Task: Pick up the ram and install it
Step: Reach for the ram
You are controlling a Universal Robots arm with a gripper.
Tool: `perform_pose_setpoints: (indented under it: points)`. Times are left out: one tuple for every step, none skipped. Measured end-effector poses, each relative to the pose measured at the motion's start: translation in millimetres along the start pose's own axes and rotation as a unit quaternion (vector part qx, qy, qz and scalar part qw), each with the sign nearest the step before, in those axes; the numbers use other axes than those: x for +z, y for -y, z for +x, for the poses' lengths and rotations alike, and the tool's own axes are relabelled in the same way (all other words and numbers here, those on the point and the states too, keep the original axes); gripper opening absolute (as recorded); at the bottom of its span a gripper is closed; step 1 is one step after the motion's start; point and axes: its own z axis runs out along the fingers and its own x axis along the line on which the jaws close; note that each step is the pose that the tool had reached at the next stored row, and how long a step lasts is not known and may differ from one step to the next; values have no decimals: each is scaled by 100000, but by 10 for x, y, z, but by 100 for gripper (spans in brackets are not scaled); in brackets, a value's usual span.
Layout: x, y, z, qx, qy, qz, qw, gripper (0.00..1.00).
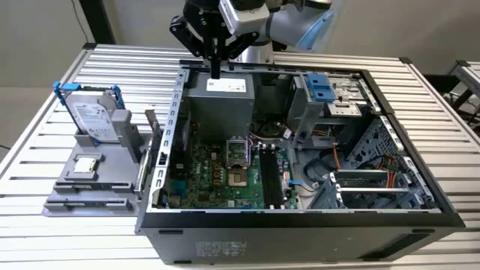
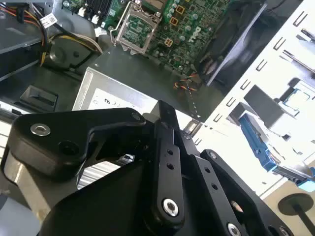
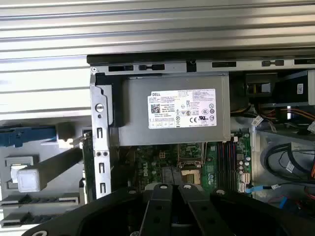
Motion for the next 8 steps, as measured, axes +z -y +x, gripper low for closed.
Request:
perform_pose_setpoints:
  points:
    - [0, 0, 0, 0, 0, 4, 100000, 0]
    - [0, 0, 0, 0, 0, 1, 100000, 0]
    - [0, 0, 0, -1, 0, 1, 100000, 0]
    - [0, 0, 0, -1, -2, 0, 100000, 0]
    - [0, 0, 0, 1, -12, -4, 100000, 0]
    - [0, 0, 1, 4, -21, -10, 100000, 0]
    - [-1, 0, 1, 4, -30, -14, 100000, 0]
    - [0, 0, 1, 3, -34, -22, 100000, 0]
